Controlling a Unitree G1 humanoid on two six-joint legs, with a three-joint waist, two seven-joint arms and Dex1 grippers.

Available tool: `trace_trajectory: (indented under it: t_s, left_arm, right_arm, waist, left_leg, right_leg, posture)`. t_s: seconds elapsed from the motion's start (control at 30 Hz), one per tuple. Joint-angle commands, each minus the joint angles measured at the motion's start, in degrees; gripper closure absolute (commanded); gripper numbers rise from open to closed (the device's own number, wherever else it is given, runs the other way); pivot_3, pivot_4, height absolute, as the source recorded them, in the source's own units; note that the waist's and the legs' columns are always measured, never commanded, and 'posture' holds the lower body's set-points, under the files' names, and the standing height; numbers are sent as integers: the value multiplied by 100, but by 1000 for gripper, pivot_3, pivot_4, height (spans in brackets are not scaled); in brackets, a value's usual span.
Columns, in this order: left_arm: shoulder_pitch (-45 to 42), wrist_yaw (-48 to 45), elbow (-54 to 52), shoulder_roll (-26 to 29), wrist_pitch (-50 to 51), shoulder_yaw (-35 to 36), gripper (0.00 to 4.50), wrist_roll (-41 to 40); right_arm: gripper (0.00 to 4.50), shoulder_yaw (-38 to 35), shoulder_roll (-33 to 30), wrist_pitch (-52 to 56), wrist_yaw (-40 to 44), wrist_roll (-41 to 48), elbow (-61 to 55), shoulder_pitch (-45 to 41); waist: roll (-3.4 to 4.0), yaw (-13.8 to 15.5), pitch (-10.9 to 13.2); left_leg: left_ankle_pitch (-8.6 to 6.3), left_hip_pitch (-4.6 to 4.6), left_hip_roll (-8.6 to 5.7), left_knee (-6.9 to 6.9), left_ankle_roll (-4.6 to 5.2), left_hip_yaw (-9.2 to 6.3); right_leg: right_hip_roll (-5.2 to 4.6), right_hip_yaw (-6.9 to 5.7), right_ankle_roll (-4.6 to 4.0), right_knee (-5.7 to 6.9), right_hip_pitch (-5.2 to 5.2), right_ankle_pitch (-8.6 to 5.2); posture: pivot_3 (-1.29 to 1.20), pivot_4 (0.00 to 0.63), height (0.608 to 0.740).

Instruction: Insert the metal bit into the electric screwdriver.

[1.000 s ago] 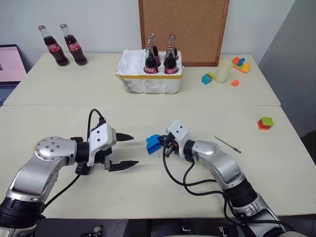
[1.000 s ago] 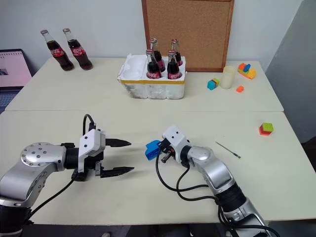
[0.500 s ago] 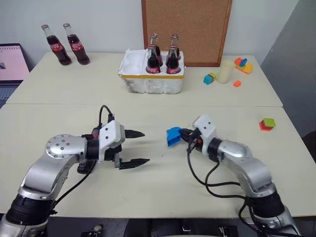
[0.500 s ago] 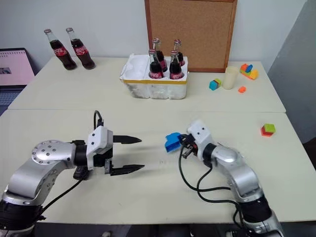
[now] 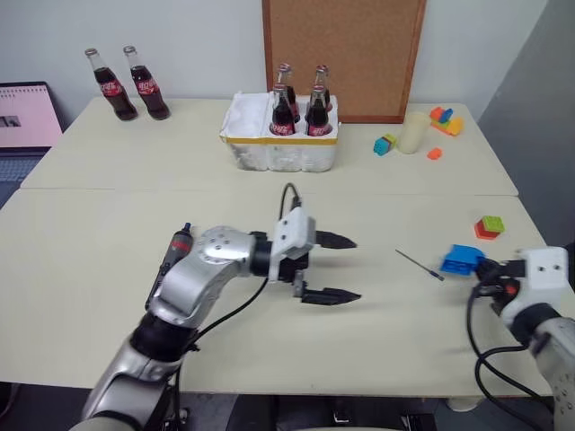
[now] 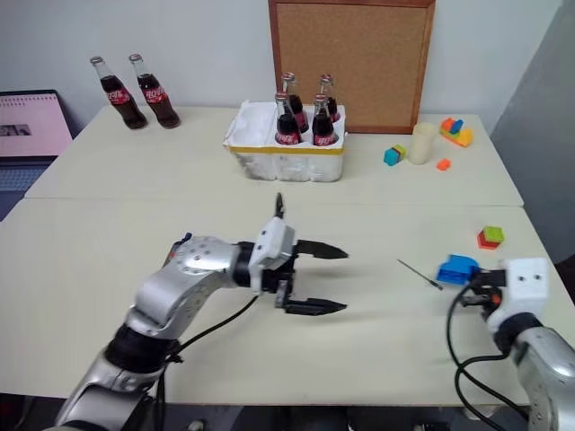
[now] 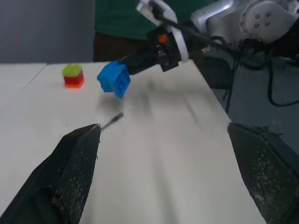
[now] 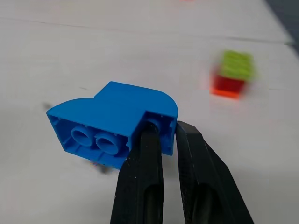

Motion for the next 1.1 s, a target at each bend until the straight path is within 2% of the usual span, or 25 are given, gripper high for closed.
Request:
trace_trajectory:
  t_s: [0.03, 0.17, 0.3, 0.37, 0.4, 0.63, 0.73, 0.87, 0.97, 1.1]
  left_arm:
    - [-222, -8, 155, -288, -322, -110, 0, 153]
    - [-303, -7, 256, -460, -429, -166, 0, 252]
    - [-309, 62, 277, -512, -460, -145, 0, 356]
    - [-285, 101, 246, -484, -405, -92, 0, 371]
    - [-281, 106, 250, -472, -395, -72, 0, 376]
    - [-169, 504, 33, -195, -62, 20, 0, 588]
    - [-160, 817, -105, -70, 361, 280, 0, 511]
    - [-97, 1350, -424, 174, 1310, 954, 0, 218]
    - [-45, 1672, -701, 633, 2215, 1666, 0, -87]
    - [-135, 1942, -888, 1167, 3300, 2386, 0, -584]
  right_arm:
    - [4381, -224, 10, -578, -361, -163, 743, -283]
    - [4382, -102, -62, -881, -574, -242, 1441, -667]
    - [4382, -147, 35, -956, -693, -90, 1534, -818]
    - [3681, -145, 58, -873, -666, 26, 1312, -703]
    - [3554, -137, 67, -842, -671, 65, 1248, -672]
    - [1936, -182, -47, -929, -540, 29, 201, 304]
    - [1184, -194, -382, -1253, -283, -162, -210, 739]
    - [273, -216, -898, -1488, 466, 246, -713, 993]
    - [273, 283, -1563, -1264, 1274, 909, -1103, 688]
    - [273, 1237, -2266, -1293, 2118, 1355, -1004, -122]
  waist:
    - [3, -47, -2]
    - [7, -82, -4]
    - [15, -63, -8]
    - [16, -55, -8]
    - [15, -54, -8]
    - [15, -55, -8]
    - [16, -64, -7]
    - [12, -85, -4]
    - [8, -120, -1]
    - [-15, -160, 13]
  left_leg:
    - [0, 8, -1, 0, 0, 1]
    - [1, 27, -1, -4, 1, 10]
    - [1, 27, 0, -11, 1, 12]
    - [1, 23, 0, -11, 1, 12]
    - [1, 22, 0, -11, 1, 12]
    - [0, 26, -6, -11, 1, 14]
    - [0, 33, -3, -10, 1, 17]
    - [0, 54, -3, -12, 2, 33]
    - [-1, 61, 4, -13, 2, 32]
    - [0, 70, 6, -13, 2, 20]
  right_leg:
    - [3, 0, 0, 0, 8, 0]
    - [7, 12, -1, 3, 19, 3]
    - [11, 17, -2, 0, 19, 1]
    - [11, 17, -1, -4, 19, 0]
    - [11, 18, 0, -6, 19, -1]
    - [5, 41, 3, -8, 18, -2]
    - [5, 51, 6, -7, 17, 0]
    - [5, 76, 18, -6, 19, 7]
    - [6, 78, 22, -2, 20, 9]
    - [10, 61, 22, -3, 22, 10]
  posture:
    - [0, 150, 740]
    - [0, 150, 740]
    - [0, 150, 740]
    - [0, 150, 740]
    - [0, 150, 740]
    - [0, 150, 740]
    - [0, 150, 740]
    - [0, 150, 740]
    - [0, 150, 740]
    - [0, 150, 740]
